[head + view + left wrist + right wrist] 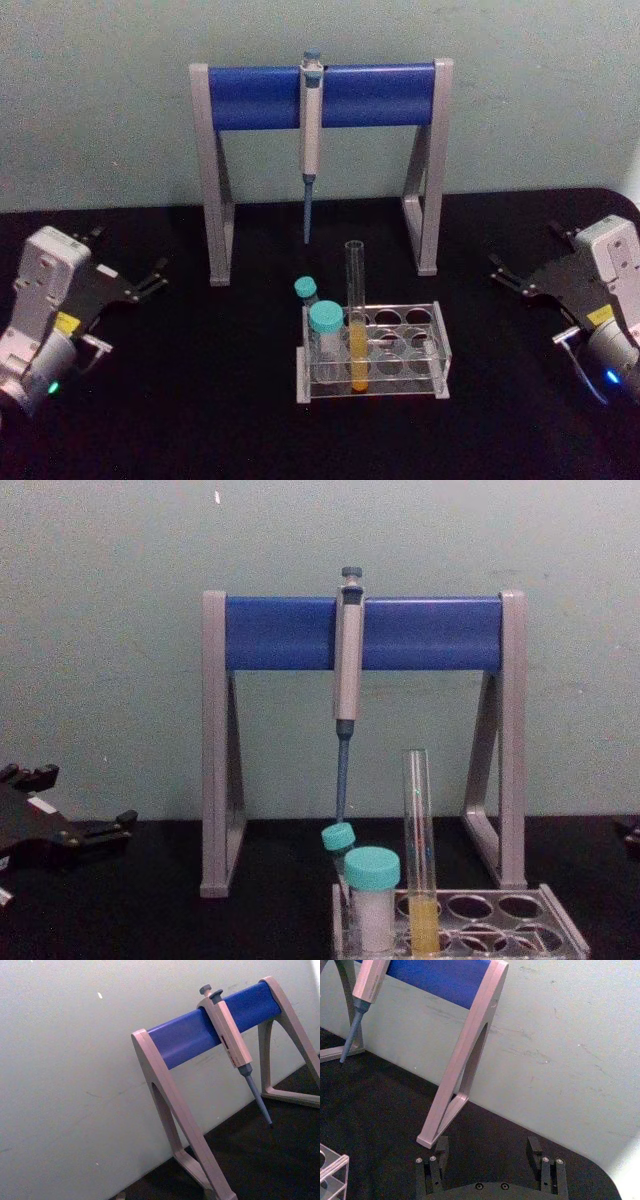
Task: Pick up the test tube from the test tube rack, shake it, then place it back into the test tube rack.
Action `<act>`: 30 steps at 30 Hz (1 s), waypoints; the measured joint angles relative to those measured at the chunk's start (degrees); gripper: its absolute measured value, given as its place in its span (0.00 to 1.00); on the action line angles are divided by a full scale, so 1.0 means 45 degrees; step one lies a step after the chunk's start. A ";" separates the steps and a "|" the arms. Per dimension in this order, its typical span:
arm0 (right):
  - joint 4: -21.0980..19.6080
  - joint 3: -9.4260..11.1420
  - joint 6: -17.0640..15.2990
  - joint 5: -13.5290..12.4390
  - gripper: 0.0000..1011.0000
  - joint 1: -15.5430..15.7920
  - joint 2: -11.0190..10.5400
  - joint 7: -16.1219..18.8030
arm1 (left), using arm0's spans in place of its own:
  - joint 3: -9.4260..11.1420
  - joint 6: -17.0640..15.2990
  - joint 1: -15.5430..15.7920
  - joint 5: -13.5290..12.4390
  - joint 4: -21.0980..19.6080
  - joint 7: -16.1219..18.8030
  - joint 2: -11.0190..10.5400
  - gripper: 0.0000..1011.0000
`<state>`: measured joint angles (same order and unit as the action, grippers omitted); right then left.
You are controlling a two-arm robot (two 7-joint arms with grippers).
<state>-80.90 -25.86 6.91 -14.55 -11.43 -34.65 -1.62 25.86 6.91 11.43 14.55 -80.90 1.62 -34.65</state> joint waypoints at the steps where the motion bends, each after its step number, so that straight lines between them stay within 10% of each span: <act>1: 0.0000 0.0000 0.0000 0.0000 0.99 0.0000 0.0000 0.0000 | 0.0000 0.0000 0.0001 0.0000 0.0000 0.0000 0.0000 0.99; 30: 0.0000 0.0000 0.0000 0.0000 0.99 0.0000 0.0000 0.0000 | 0.0000 0.0000 0.0000 0.0000 0.0000 0.0000 0.0000 0.99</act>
<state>-80.90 -25.86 6.91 -14.55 -11.43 -34.65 -1.62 25.86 6.91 11.43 14.55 -80.90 1.62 -34.65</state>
